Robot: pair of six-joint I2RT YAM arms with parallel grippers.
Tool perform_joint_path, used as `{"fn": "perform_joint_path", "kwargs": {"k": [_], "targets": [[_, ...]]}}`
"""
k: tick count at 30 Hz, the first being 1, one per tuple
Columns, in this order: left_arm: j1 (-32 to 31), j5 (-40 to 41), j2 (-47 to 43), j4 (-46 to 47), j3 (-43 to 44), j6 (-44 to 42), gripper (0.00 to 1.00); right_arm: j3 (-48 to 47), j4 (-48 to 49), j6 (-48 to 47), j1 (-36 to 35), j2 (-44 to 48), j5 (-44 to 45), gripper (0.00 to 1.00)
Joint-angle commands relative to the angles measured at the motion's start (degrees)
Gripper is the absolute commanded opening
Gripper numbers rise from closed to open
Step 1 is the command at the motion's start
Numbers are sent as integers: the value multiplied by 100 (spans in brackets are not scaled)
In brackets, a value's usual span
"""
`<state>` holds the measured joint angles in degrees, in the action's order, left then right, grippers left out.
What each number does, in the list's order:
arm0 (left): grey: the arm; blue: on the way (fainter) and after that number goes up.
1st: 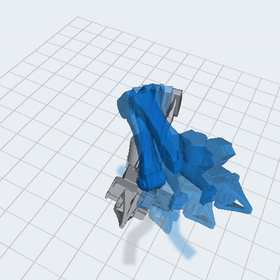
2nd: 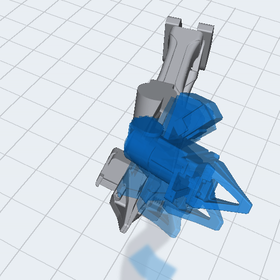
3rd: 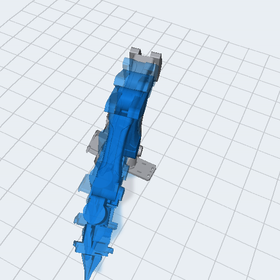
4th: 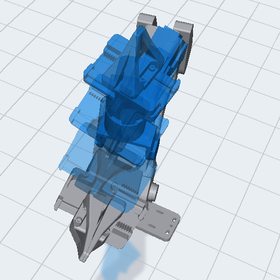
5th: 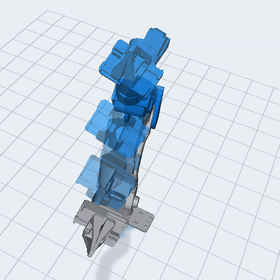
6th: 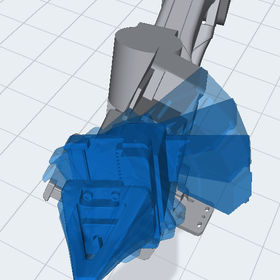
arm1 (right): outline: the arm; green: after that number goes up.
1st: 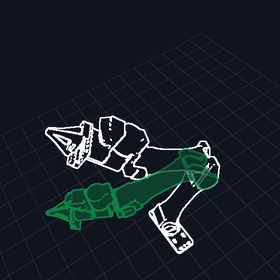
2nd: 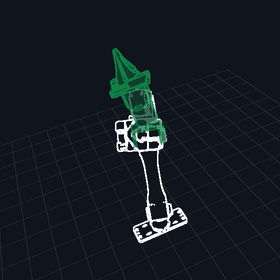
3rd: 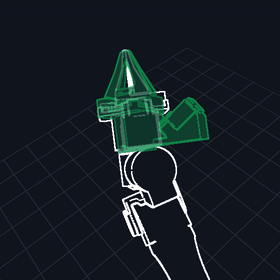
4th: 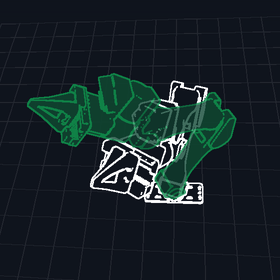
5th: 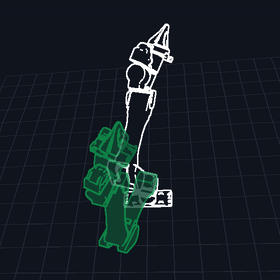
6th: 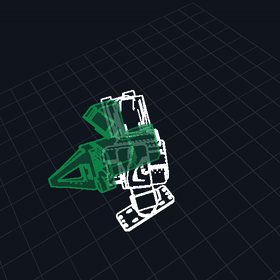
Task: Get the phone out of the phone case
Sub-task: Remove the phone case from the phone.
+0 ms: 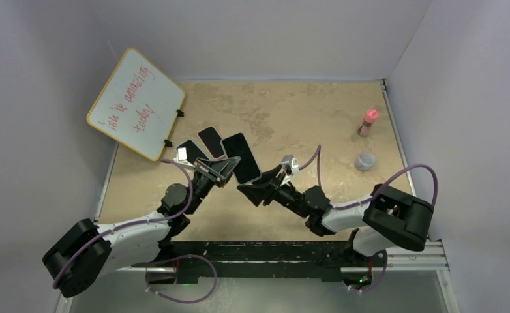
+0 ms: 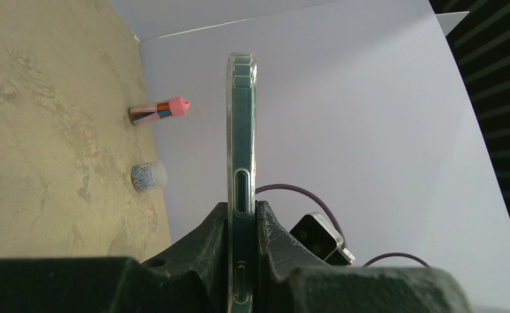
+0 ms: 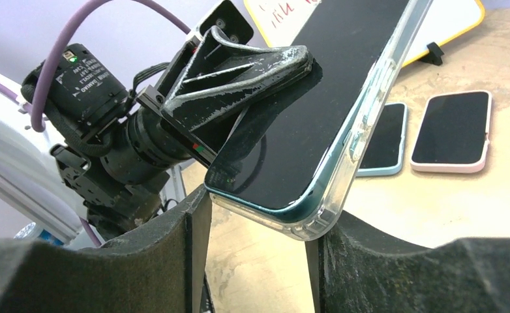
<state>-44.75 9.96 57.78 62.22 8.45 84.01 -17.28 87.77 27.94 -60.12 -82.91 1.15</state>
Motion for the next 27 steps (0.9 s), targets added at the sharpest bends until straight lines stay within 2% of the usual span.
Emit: {"fn": "perform_joint_path", "kwargs": {"k": [1,7,14,19,27], "targets": [[-49,-378,-249,32,117,184,0,113,1897,-126,126,-180,883,42],[-44,-661,-443,-367,219,240,0,247,1882,346,430,-392,1142,31],[-50,-830,-572,-445,229,237,0,280,1725,630,762,-392,956,29],[-48,-1126,-446,-104,239,148,0,243,1387,788,912,-239,768,29],[-40,-1533,-60,1172,174,-161,0,114,924,941,1094,-9,273,25]]}}
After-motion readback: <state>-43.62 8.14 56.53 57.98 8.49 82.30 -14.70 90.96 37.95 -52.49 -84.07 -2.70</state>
